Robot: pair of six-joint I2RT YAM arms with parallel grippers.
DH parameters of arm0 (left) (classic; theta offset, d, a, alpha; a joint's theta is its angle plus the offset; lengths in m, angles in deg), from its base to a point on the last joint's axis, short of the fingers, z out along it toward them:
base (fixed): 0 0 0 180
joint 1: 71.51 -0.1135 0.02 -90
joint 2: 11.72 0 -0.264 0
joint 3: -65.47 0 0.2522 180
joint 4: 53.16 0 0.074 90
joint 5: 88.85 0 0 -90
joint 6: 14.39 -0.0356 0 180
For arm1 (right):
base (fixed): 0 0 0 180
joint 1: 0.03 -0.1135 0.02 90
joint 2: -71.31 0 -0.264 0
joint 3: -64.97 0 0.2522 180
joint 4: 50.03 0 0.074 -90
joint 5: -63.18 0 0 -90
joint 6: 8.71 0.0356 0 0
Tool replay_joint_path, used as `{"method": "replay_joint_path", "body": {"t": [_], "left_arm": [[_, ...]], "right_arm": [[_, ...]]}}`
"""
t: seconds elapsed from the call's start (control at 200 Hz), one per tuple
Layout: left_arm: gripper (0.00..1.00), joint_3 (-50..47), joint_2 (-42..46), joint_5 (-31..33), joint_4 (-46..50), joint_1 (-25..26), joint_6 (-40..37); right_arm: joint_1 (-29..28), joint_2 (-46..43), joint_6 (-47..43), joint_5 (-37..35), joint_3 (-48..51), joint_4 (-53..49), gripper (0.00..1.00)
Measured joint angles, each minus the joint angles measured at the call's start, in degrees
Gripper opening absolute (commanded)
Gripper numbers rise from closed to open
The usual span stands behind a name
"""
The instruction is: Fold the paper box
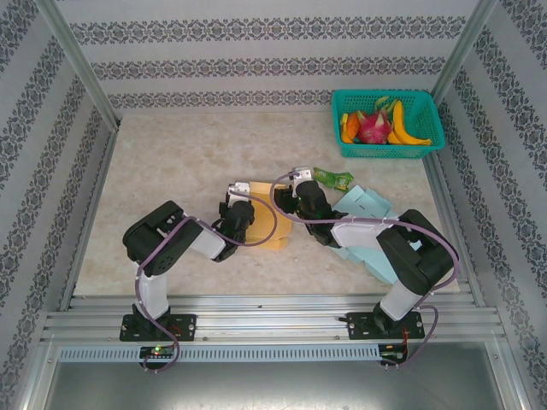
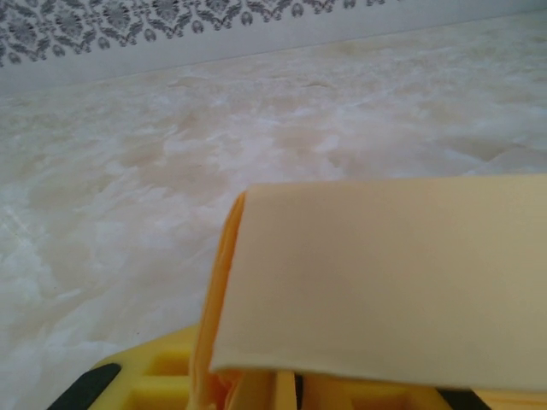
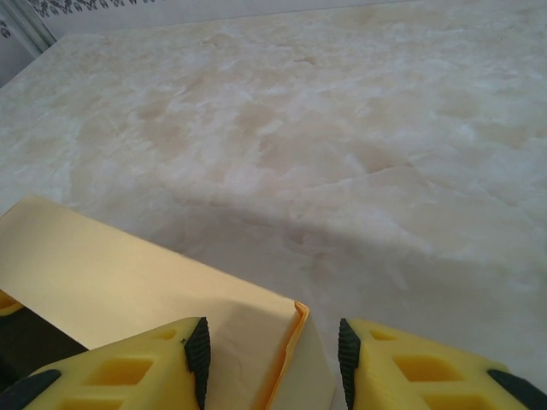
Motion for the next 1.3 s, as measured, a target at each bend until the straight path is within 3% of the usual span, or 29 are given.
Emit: {"method": "replay_joint_path", "body": {"t": [0.215, 0.56, 0.784, 0.999, 1.304], "left_arm": [[0.38, -3.9, 6.3, -6.4, 0.5, 0.0, -1.0], [0.42, -12.5, 18.5, -12.1, 4.4, 0.0, 0.4], [0.53, -14.1, 34.0, -9.9, 19.9, 0.0, 9.1], [0.56, -14.2, 44.2, -8.3, 34.8, 0.0, 19.5], [0.61, -22.6, 47.2, -18.9, 39.0, 0.0, 33.8]], "right_arm": [[-0.1, 0.0, 0.4, -0.8, 0.0, 0.1, 0.45], [-0.1, 0.0, 1.5, -1.3, 0.0, -0.1, 0.46], [-0.2, 0.0, 2.6, -2.7, 0.0, -0.2, 0.46], [-0.6, 0.0, 4.3, -4.8, 0.0, -0.4, 0.47], [-0.6, 0.3, 5.8, -5.5, 0.0, -0.2, 0.47]]}}
